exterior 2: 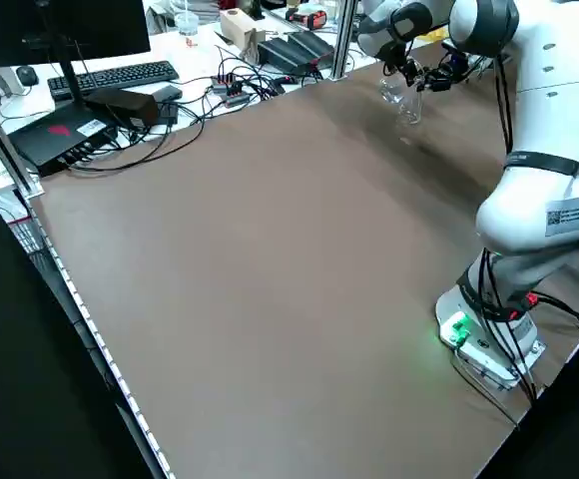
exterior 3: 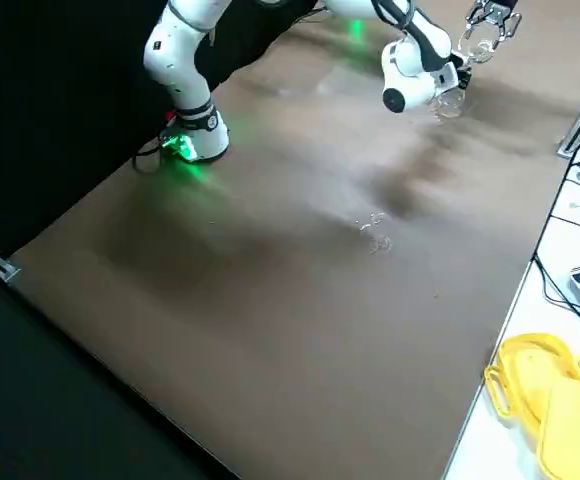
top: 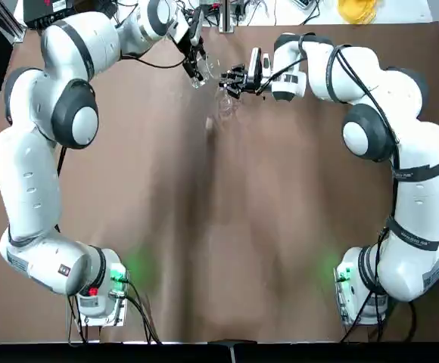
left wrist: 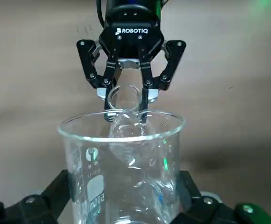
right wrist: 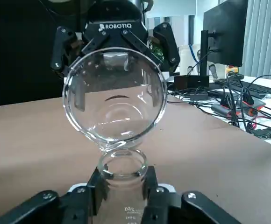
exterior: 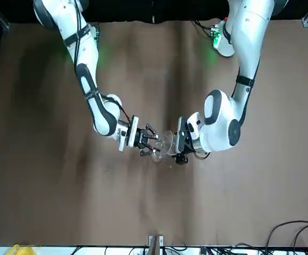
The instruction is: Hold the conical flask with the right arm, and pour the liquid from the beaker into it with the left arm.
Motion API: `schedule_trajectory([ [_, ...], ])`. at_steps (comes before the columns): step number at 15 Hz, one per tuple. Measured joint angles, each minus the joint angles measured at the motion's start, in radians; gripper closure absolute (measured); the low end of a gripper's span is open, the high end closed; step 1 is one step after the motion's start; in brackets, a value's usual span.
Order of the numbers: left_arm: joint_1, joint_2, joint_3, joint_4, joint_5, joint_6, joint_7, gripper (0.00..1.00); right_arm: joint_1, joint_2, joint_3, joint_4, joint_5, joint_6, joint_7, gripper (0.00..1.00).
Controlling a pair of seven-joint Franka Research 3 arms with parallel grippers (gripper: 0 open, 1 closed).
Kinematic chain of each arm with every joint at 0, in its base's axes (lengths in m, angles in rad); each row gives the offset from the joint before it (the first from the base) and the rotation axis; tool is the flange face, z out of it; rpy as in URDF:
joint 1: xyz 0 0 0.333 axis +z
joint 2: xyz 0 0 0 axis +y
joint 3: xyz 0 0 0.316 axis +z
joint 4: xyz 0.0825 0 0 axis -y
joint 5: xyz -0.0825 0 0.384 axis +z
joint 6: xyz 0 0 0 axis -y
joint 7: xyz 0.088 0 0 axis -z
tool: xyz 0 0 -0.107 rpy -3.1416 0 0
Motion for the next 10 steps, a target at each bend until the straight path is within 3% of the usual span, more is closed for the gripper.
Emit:
schedule_trajectory([
  [10,-0.013,-0.006,-0.003,0.000,0.056,0.000,-0.059,0.04,0.008,0.000,0.000,0.000,0.001,0.015,-0.001,0.61],
])
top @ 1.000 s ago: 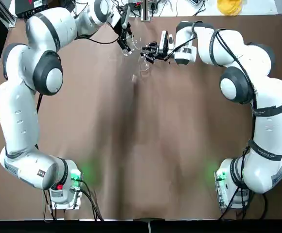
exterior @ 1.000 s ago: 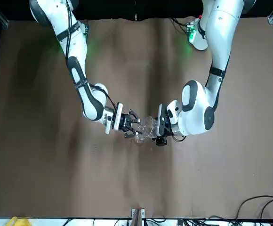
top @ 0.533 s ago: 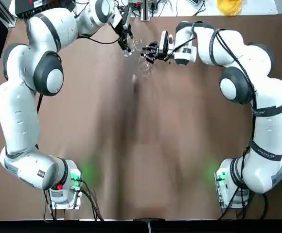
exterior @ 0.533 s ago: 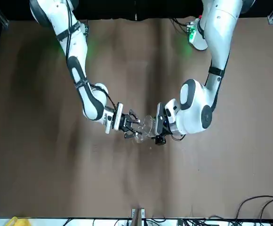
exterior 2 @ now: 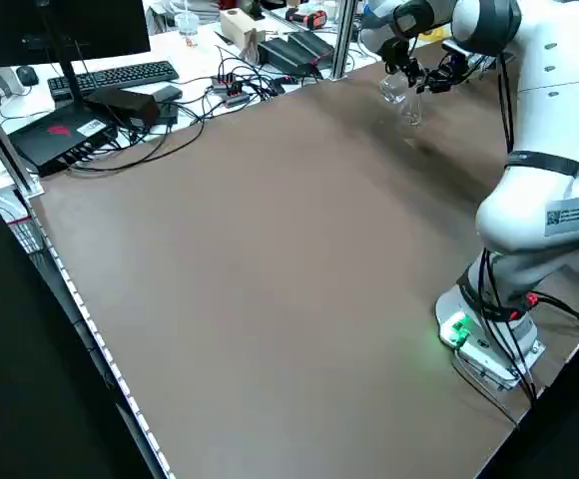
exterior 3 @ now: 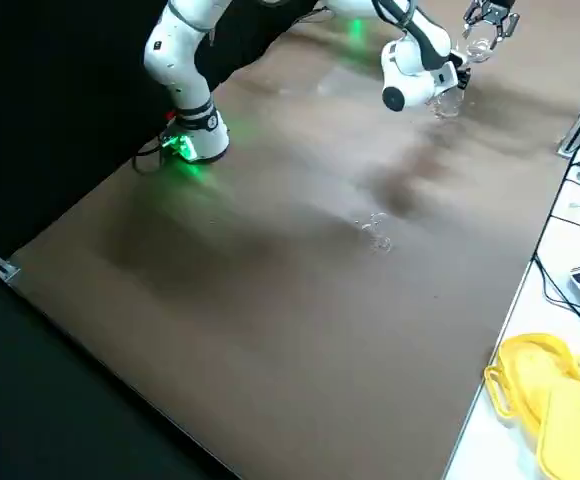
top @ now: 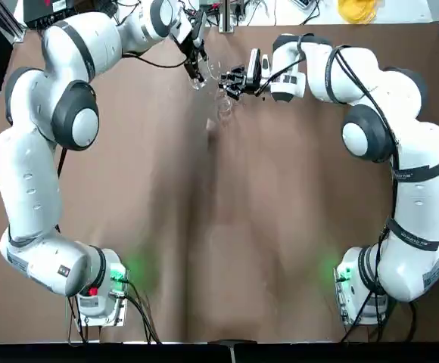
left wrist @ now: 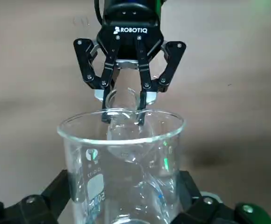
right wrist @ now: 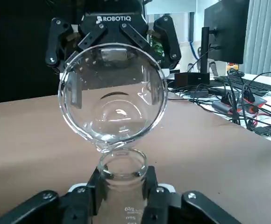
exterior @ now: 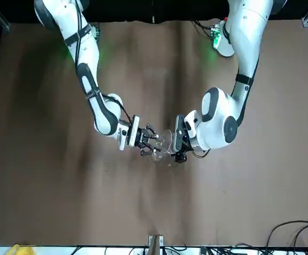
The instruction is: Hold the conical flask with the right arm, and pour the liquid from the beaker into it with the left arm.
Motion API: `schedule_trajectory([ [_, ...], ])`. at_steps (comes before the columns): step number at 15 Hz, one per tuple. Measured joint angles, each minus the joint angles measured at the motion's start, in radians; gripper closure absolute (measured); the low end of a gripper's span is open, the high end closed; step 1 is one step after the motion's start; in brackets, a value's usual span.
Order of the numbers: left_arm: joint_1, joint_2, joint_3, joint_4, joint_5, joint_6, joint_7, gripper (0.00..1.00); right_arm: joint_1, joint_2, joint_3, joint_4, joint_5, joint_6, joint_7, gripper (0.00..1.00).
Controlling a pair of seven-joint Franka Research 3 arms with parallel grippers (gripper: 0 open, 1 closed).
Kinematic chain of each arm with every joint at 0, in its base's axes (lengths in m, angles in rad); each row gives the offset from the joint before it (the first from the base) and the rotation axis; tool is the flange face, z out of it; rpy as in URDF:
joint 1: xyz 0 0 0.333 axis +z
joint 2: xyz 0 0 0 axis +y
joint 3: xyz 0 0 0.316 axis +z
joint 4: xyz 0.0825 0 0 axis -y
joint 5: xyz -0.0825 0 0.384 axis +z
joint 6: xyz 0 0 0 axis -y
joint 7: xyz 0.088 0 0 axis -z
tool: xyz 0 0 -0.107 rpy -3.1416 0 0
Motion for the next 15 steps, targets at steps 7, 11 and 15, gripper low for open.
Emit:
schedule_trajectory([
  [7,-0.005,-0.002,0.000,0.009,0.051,0.000,-0.057,0.04,0.016,0.000,0.000,0.008,0.008,0.031,0.000,0.61],
  [11,-0.011,-0.002,0.000,0.013,0.052,0.000,-0.076,0.04,0.025,0.000,0.000,0.014,0.011,0.041,0.000,0.61],
  [15,-0.012,-0.002,0.001,0.013,0.077,0.000,-0.078,0.04,0.025,0.000,0.000,0.015,0.012,0.042,0.000,0.61],
])
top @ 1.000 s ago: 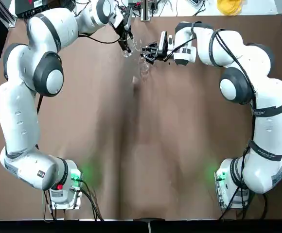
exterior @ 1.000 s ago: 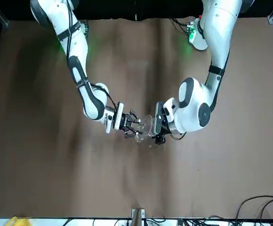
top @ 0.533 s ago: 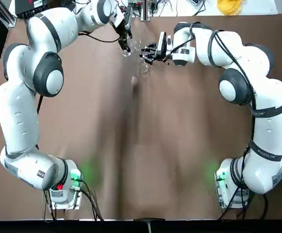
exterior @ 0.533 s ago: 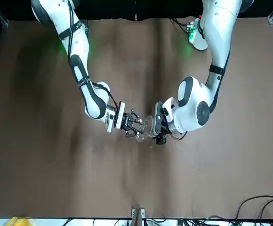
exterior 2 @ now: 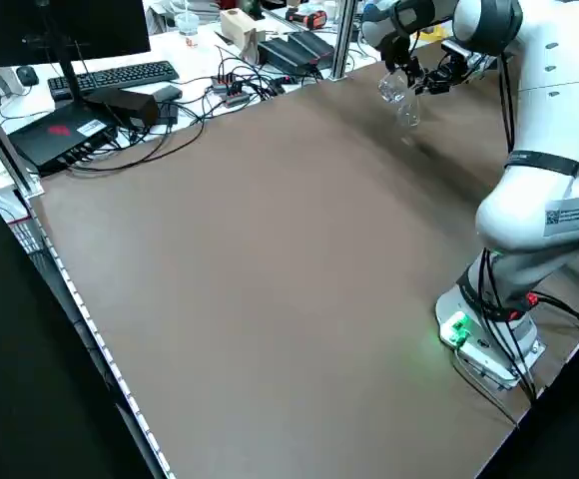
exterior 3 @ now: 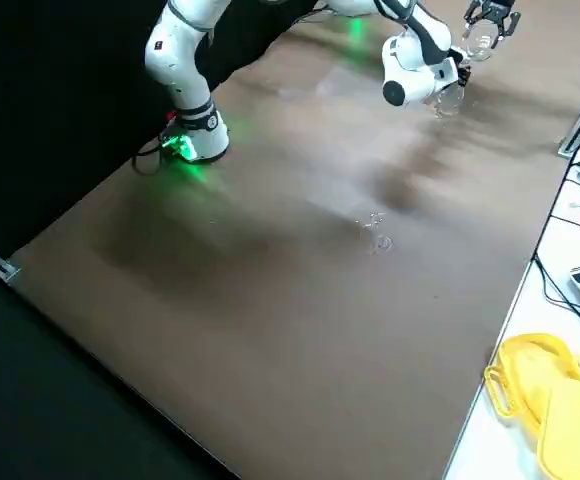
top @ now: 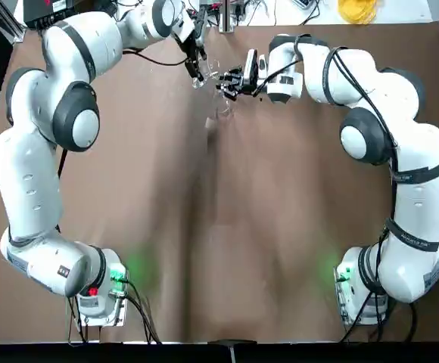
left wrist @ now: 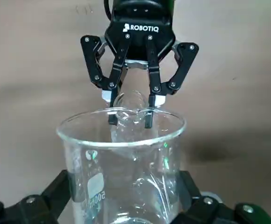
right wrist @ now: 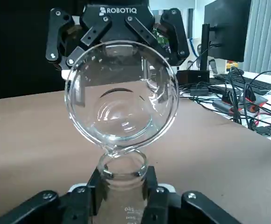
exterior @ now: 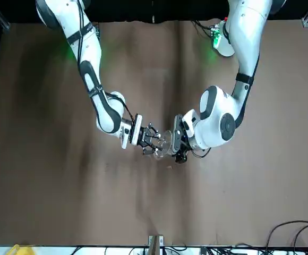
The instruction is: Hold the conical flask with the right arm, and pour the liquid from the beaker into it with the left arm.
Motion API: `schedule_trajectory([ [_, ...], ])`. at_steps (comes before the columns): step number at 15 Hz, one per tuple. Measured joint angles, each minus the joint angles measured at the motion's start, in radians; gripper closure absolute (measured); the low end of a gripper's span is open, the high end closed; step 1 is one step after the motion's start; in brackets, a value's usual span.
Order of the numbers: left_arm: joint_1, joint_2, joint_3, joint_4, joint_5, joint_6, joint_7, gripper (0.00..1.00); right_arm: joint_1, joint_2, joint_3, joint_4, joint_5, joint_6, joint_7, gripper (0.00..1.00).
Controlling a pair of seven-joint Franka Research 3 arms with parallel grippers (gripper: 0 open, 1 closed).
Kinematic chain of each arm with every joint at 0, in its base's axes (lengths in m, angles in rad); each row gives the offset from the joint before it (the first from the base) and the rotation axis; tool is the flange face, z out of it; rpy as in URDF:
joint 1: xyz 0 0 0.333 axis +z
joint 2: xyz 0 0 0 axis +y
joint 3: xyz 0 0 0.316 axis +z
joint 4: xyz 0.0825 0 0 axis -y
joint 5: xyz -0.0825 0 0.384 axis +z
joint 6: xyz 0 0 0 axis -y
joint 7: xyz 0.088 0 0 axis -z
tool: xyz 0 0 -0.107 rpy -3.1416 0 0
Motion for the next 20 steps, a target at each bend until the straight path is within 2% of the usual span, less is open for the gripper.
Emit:
schedule_trajectory([
  [20,-0.024,-0.015,-0.002,0.009,0.119,0.000,-0.098,0.04,0.004,0.000,0.000,0.002,0.001,0.005,0.000,0.61],
])
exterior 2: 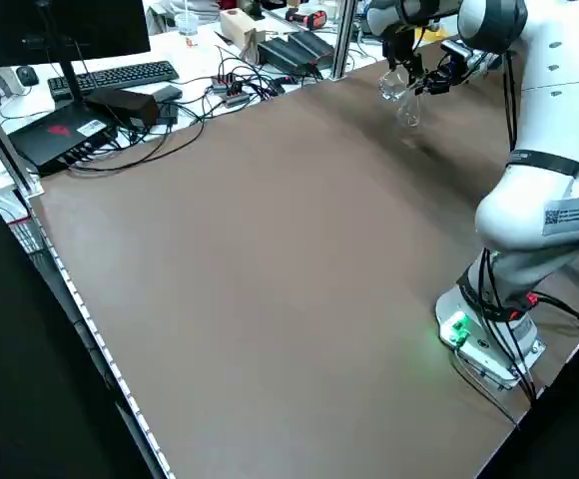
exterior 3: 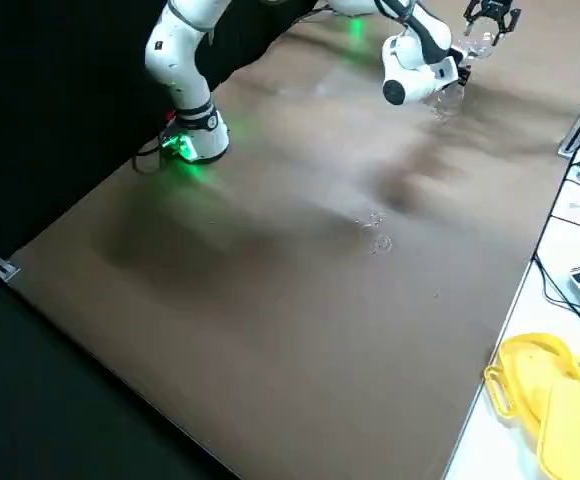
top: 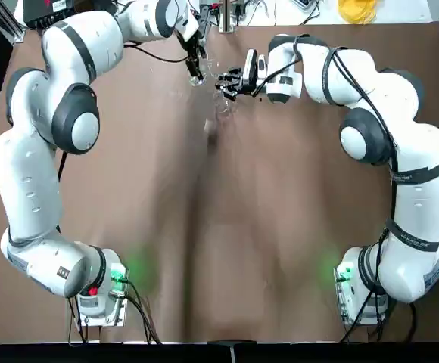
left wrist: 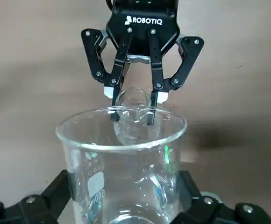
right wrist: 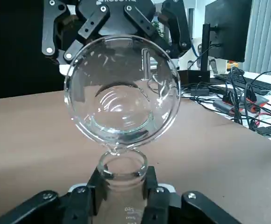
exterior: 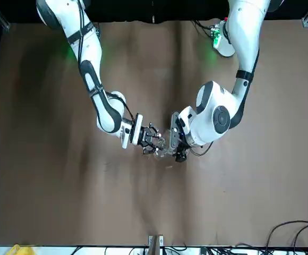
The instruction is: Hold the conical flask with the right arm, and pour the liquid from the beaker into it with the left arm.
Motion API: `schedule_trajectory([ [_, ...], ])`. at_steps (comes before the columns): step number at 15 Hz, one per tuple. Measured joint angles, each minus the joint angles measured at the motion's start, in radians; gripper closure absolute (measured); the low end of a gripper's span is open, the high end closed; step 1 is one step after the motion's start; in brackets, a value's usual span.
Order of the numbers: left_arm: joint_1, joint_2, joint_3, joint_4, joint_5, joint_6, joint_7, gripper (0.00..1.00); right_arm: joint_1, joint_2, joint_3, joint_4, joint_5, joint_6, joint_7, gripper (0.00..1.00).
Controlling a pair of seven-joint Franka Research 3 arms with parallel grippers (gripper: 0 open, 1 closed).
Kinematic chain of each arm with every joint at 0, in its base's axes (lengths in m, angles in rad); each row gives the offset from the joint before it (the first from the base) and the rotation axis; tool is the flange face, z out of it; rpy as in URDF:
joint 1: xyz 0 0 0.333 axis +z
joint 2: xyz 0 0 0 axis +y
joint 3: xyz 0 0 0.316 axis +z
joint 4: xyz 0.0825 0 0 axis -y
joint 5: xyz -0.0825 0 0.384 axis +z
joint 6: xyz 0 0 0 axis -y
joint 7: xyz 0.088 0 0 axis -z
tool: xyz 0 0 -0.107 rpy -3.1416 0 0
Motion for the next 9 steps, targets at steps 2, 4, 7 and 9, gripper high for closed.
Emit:
schedule_trajectory([
  [2,-0.009,0.000,0.001,0.000,0.010,0.000,-0.003,0.04,0.000,0.000,0.000,0.000,0.000,0.000,0.000,0.61],
  [4,-0.013,-0.003,0.000,0.001,0.045,0.000,-0.023,0.04,0.000,0.000,0.000,0.000,0.000,0.001,0.000,0.61],
  [7,-0.015,-0.016,-0.001,0.002,0.066,-0.002,-0.036,0.04,0.000,0.000,0.000,0.000,0.000,0.001,0.000,0.61],
  [9,-0.016,-0.022,0.000,0.002,0.067,-0.004,-0.037,0.04,0.000,0.000,0.000,0.000,0.000,0.001,0.000,0.61],
])
